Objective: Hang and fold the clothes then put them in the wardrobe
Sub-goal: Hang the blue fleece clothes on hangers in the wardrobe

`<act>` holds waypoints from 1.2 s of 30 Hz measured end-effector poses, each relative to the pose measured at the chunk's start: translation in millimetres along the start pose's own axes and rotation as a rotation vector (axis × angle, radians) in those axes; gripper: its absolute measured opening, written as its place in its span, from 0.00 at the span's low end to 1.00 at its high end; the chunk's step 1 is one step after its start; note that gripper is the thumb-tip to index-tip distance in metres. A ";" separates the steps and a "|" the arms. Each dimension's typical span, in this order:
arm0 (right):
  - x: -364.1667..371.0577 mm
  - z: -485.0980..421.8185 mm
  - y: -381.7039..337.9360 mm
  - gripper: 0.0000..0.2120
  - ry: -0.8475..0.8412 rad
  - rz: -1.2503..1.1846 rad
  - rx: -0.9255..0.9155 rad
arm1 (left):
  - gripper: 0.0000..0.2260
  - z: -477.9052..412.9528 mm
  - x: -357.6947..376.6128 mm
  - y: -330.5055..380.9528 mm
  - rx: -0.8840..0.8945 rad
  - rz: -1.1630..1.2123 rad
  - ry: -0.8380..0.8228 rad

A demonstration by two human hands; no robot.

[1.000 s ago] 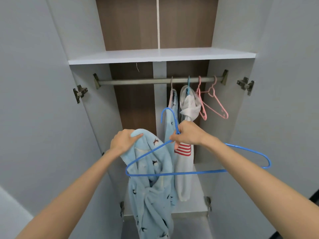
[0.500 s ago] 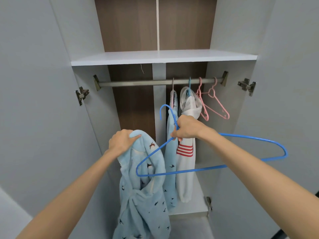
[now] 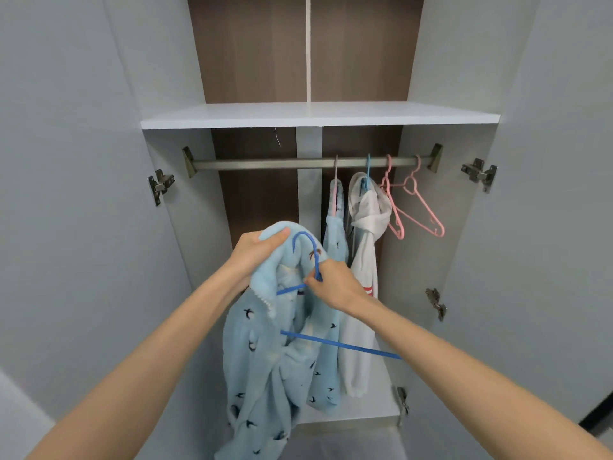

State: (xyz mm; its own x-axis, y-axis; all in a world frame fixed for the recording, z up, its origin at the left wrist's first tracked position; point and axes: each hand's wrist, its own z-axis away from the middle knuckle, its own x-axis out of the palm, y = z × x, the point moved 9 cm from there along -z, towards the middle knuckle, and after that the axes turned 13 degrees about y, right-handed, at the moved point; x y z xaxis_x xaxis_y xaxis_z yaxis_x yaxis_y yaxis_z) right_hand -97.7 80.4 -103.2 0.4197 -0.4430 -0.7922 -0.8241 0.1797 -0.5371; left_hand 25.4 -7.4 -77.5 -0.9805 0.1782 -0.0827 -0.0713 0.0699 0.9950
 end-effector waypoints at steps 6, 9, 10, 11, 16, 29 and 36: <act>-7.0 4.0 47.0 0.19 0.144 -0.397 0.303 | 0.18 13.2 13.1 17.8 -0.064 0.060 -0.076; -16.0 6.0 76.4 0.20 0.231 -0.608 0.523 | 0.13 31.3 24.4 29.0 0.046 -0.065 -0.173; -16.8 8.1 83.6 0.20 0.249 -0.663 0.581 | 0.12 40.9 32.5 33.0 0.099 -0.091 -0.217; -17.3 9.8 89.2 0.21 0.273 -0.704 0.626 | 0.12 50.7 42.8 35.6 0.137 -0.099 -0.261; -27.9 13.7 96.7 0.21 0.450 -0.808 0.682 | 0.14 80.8 86.6 45.8 0.065 0.047 -0.353; -91.4 -0.8 96.7 0.22 0.573 -1.139 0.588 | 0.25 30.6 11.4 104.2 0.814 -0.423 0.333; -120.2 -5.6 94.6 0.20 0.581 -1.125 0.506 | 0.18 -13.6 19.7 61.6 0.423 -0.243 0.015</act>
State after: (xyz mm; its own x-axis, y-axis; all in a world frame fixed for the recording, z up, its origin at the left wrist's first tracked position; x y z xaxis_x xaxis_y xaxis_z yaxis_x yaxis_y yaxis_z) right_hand -228.2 145.7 -57.1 0.4430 -0.8419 0.3082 0.1350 -0.2772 -0.9513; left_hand -0.8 -13.0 -17.1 -0.9475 0.0938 -0.3056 -0.2203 0.5011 0.8369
